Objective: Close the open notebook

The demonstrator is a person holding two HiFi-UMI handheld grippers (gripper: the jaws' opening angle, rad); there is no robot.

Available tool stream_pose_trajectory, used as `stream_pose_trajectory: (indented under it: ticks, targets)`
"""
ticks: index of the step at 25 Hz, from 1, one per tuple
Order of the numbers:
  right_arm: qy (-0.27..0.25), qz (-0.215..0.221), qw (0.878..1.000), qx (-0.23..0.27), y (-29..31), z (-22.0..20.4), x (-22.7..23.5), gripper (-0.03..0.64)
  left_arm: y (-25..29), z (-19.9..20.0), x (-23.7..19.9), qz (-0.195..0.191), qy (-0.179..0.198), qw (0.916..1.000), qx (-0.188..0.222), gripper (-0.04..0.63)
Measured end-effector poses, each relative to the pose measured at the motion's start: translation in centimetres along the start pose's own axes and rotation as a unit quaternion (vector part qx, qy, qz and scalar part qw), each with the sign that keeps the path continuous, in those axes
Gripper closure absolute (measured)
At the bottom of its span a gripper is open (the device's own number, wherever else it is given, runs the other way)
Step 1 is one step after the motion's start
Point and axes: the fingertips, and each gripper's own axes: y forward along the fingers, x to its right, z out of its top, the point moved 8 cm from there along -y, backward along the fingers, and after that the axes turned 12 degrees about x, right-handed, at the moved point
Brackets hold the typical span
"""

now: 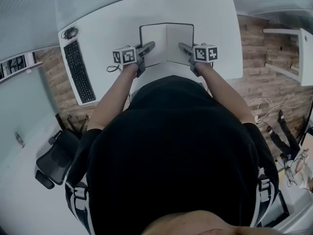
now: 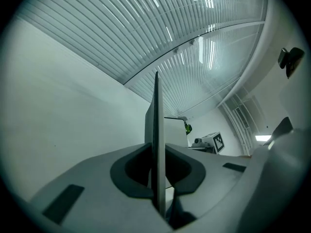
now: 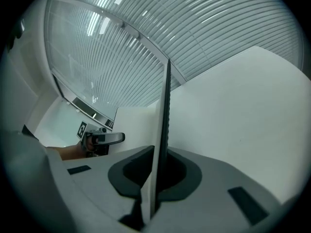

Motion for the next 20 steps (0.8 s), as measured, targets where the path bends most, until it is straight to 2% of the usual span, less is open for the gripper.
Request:
stream_pose_trajectory:
  ticks: [11, 20]
  targets:
    - [-0.008, -0.015, 0.999, -0.038, 3.1, -0.4, 2.0, 0.559, 1.4, -0.3, -3.0, 0.018, -0.026, 0.9995, -0.006, 0.541]
    - [-0.017, -0.018, 0.998, -0.055, 3.5, -1.0, 2.2, 0.558, 1.2, -1.3, -3.7, 0.028, -0.042, 0.9987, -0.006, 0.541]
